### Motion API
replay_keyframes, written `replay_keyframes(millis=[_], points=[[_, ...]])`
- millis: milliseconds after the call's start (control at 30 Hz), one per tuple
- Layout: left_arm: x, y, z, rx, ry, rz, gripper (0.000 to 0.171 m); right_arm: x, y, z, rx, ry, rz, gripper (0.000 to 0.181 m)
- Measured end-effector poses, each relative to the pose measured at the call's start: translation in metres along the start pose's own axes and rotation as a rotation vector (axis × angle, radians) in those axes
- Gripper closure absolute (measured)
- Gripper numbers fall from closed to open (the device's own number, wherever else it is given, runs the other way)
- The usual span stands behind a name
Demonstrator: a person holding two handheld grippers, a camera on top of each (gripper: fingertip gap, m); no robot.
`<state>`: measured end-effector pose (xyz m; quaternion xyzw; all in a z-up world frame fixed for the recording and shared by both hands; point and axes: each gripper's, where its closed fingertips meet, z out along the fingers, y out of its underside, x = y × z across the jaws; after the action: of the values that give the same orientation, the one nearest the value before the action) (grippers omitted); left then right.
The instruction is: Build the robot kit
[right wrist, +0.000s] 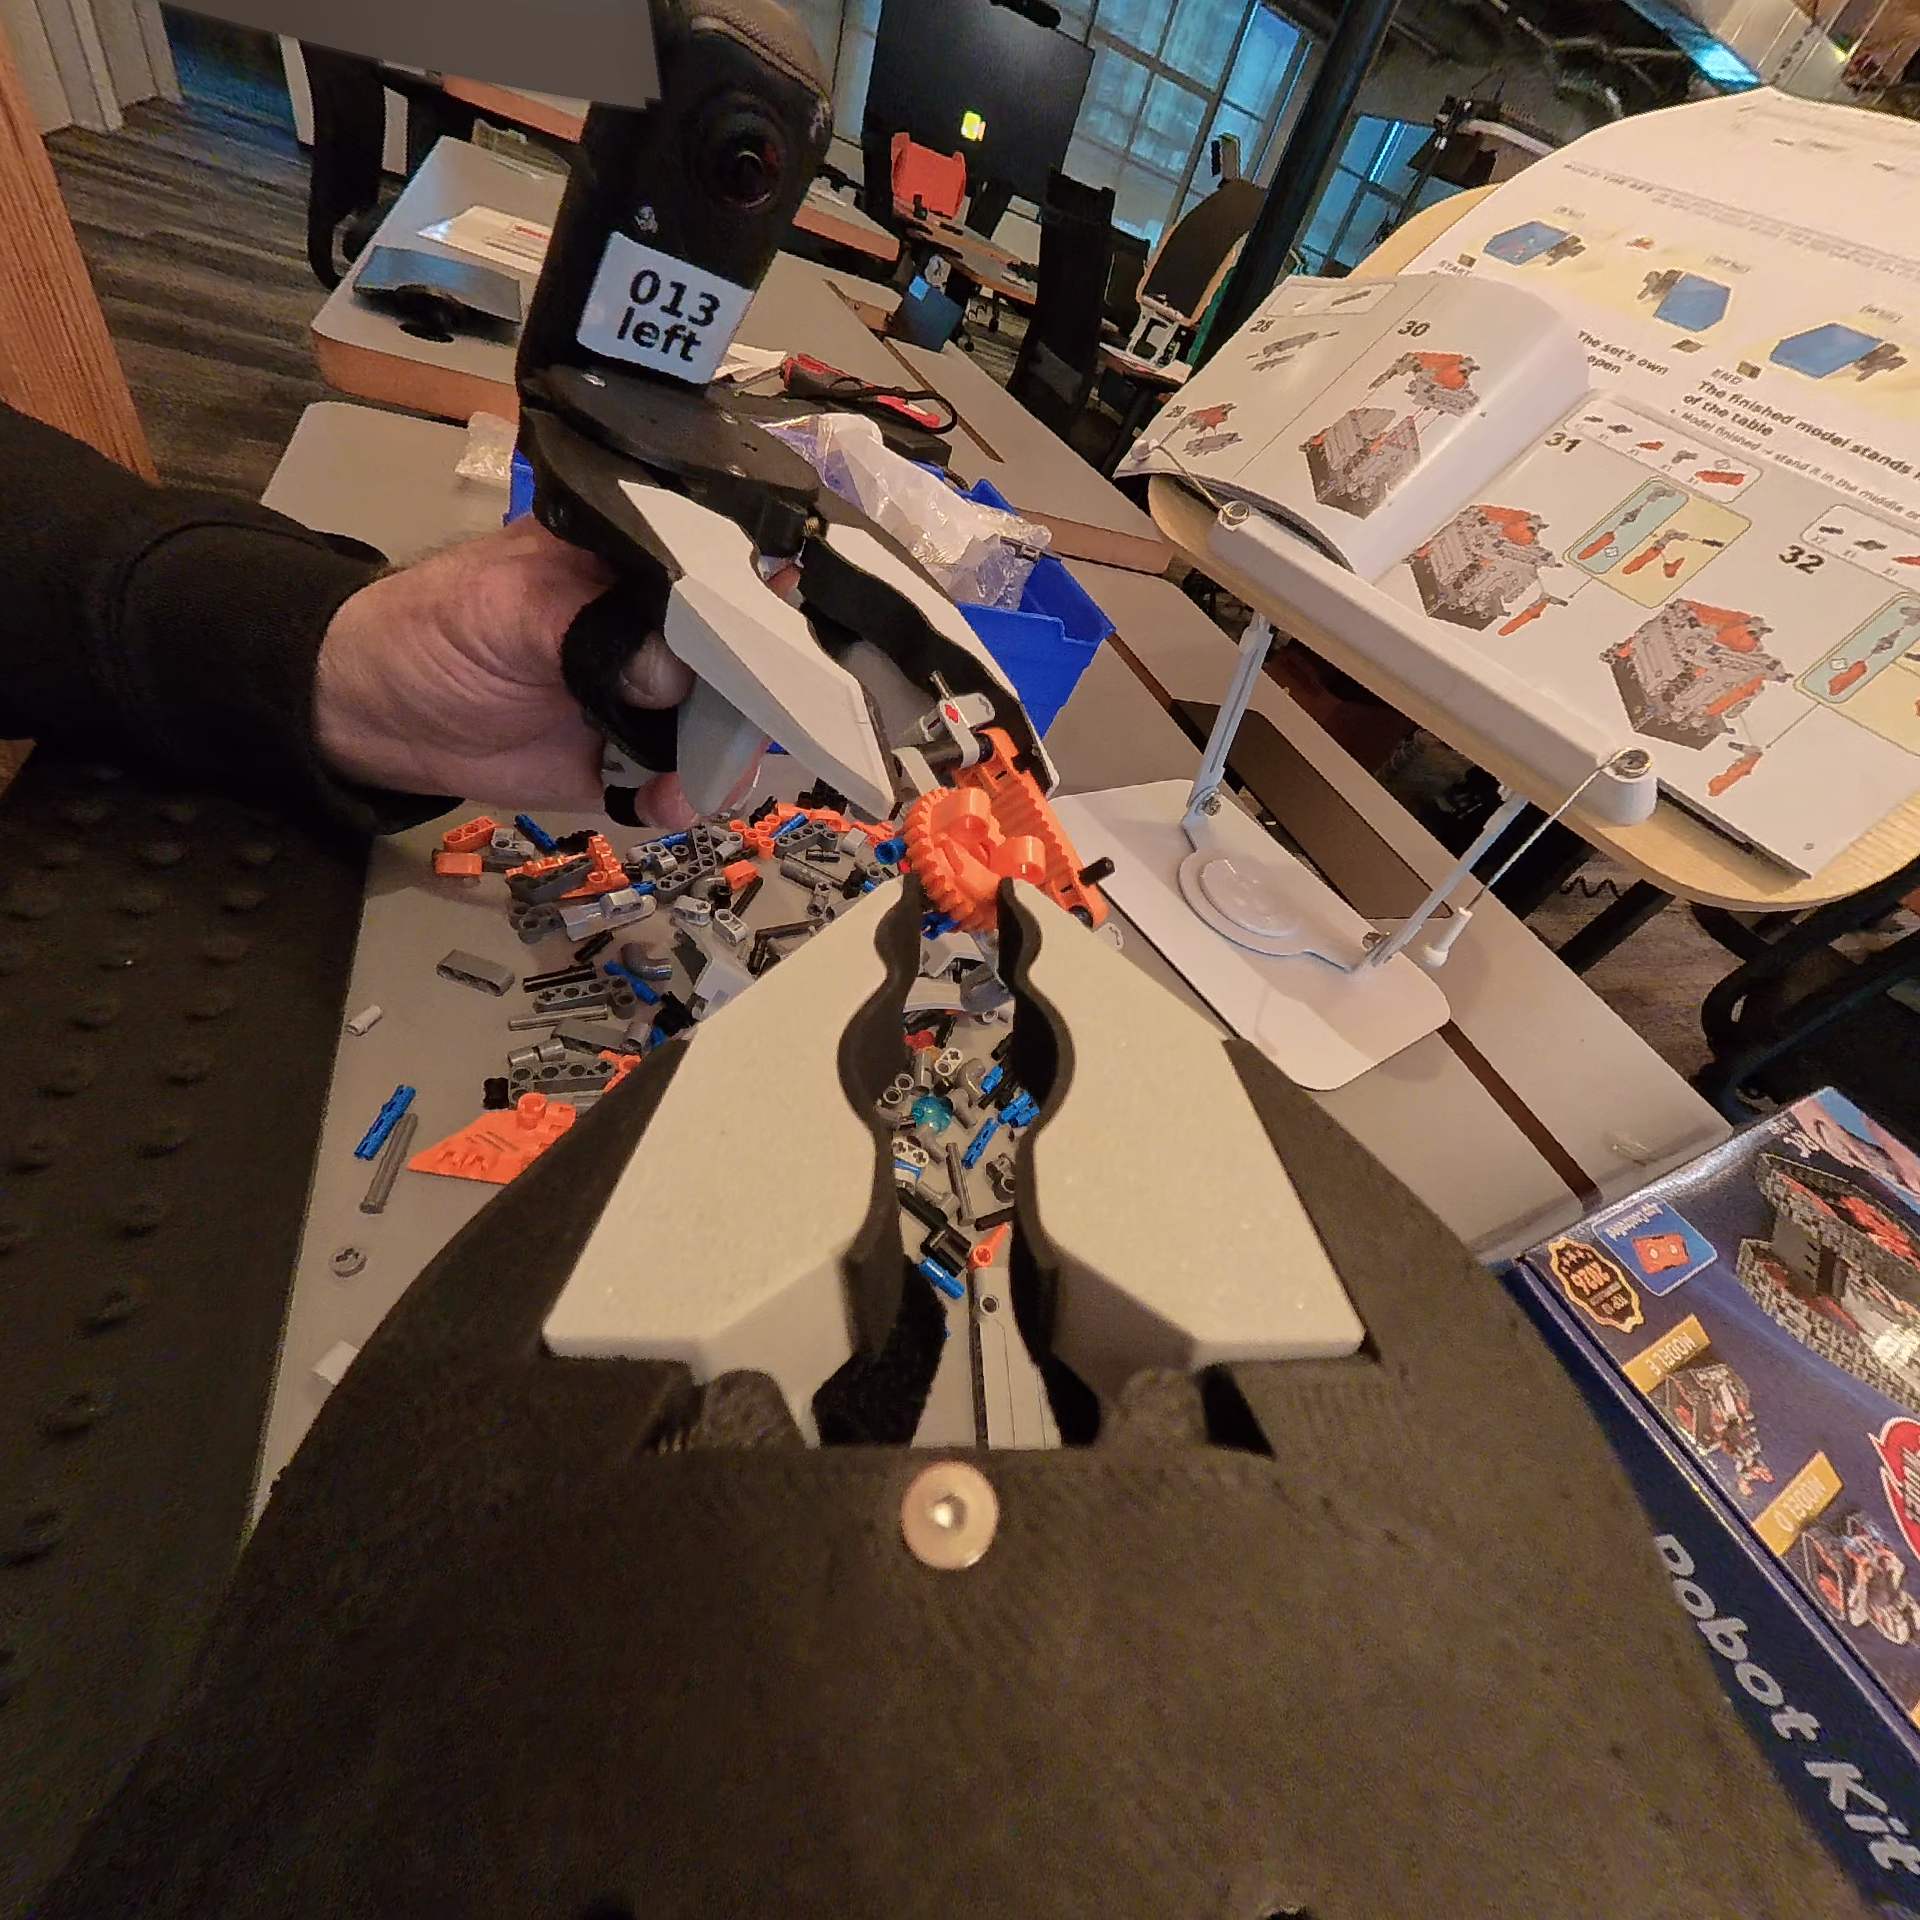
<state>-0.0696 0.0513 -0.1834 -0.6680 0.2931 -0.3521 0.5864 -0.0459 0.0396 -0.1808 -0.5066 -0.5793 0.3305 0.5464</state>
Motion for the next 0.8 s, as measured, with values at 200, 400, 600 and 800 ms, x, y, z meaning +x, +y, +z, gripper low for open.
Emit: replay_keyframes(millis=[200,400,600,800], points=[[-0.001,-0.001,0.000,0.013,0.015,-0.034,0.122,0.001,-0.002,0.000,0.007,0.012,-0.002,0.169],[-0.002,-0.005,-0.003,0.062,0.081,-0.187,0.122,0.003,0.003,0.003,-0.044,0.061,-0.075,0.149],[0.004,-0.003,0.002,0.055,0.121,-0.242,0.122,0.001,0.010,0.009,-0.118,0.109,-0.172,0.166],[0.010,-0.001,0.005,0.042,0.171,-0.260,0.123,0.003,0.008,0.004,-0.099,0.092,-0.122,0.170]])
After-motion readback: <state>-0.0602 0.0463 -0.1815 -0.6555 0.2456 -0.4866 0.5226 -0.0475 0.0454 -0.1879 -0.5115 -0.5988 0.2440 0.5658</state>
